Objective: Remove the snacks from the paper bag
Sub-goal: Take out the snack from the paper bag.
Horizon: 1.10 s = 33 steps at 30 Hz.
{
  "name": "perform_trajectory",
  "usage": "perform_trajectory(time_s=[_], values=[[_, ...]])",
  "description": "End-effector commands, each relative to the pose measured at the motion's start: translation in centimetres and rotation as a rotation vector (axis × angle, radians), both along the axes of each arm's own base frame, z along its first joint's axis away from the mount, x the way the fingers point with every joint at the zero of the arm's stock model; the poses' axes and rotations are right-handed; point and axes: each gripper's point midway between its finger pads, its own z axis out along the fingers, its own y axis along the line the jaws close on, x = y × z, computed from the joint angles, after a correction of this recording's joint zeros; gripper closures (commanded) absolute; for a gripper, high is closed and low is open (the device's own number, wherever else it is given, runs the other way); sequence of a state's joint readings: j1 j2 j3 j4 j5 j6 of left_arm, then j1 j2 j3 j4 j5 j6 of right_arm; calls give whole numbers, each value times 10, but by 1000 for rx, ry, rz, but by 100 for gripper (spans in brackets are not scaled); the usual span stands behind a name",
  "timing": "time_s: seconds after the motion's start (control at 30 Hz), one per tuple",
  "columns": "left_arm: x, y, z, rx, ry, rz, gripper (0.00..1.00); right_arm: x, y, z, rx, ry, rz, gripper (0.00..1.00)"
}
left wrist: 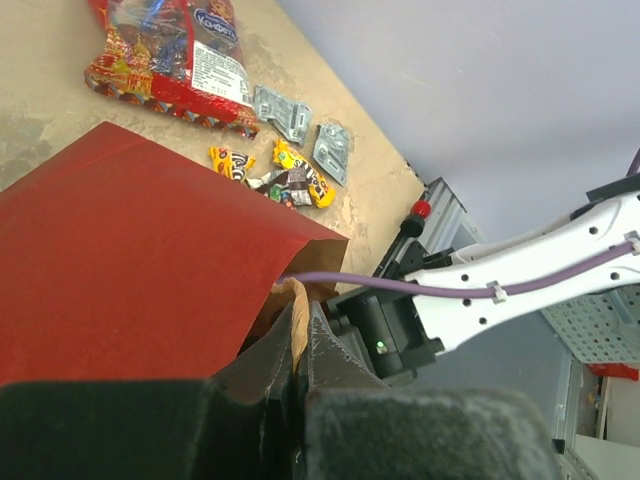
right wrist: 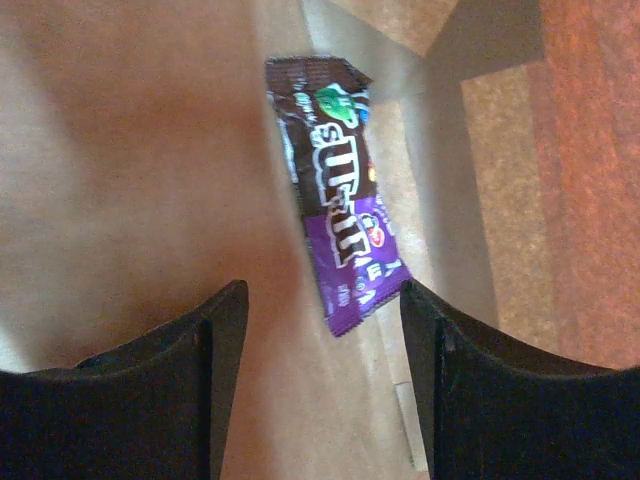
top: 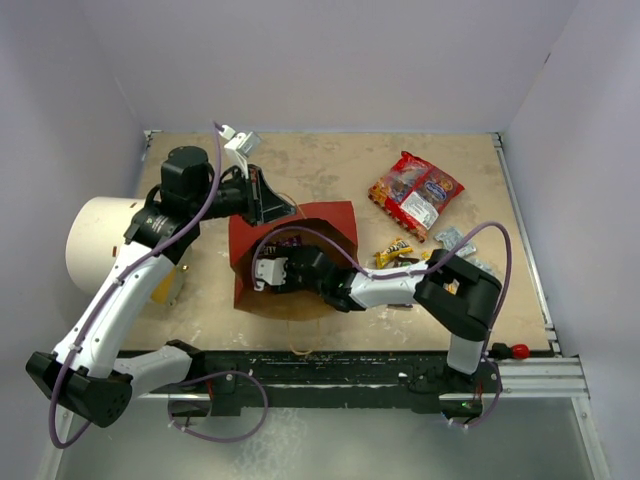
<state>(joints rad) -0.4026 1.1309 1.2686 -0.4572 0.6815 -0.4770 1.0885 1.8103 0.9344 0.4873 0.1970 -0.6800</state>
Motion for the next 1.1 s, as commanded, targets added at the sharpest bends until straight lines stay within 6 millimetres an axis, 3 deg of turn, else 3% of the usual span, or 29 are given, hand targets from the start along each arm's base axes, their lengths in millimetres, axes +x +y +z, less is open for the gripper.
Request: perform_trajectory(time_s=[0.0, 0.13, 0.23, 0.57, 0.7, 0.9, 1.07], values=[[-9, -2, 29, -26, -89, -46, 100, 22, 24, 33, 125, -63, 46, 35], [-11, -2, 33, -25, -93, -59, 100, 32, 24, 19, 92, -81, 61, 32], [-12, -2, 33, -23, -93, -64, 100, 42, 33, 23, 98, -90, 82, 31], [-14, -5, 33, -26, -80, -93, 100, 49, 58, 8, 56, -77, 176, 24], [-15, -5, 32, -24, -74, -97, 100, 54, 67, -8, 48, -36, 159, 25], [-18, -2, 32, -22, -74, -89, 100, 64, 71, -23, 46, -6, 122, 35], [-22, 3, 29, -8, -66, -65, 100, 75, 69, -18, 69, -4, 77, 56]])
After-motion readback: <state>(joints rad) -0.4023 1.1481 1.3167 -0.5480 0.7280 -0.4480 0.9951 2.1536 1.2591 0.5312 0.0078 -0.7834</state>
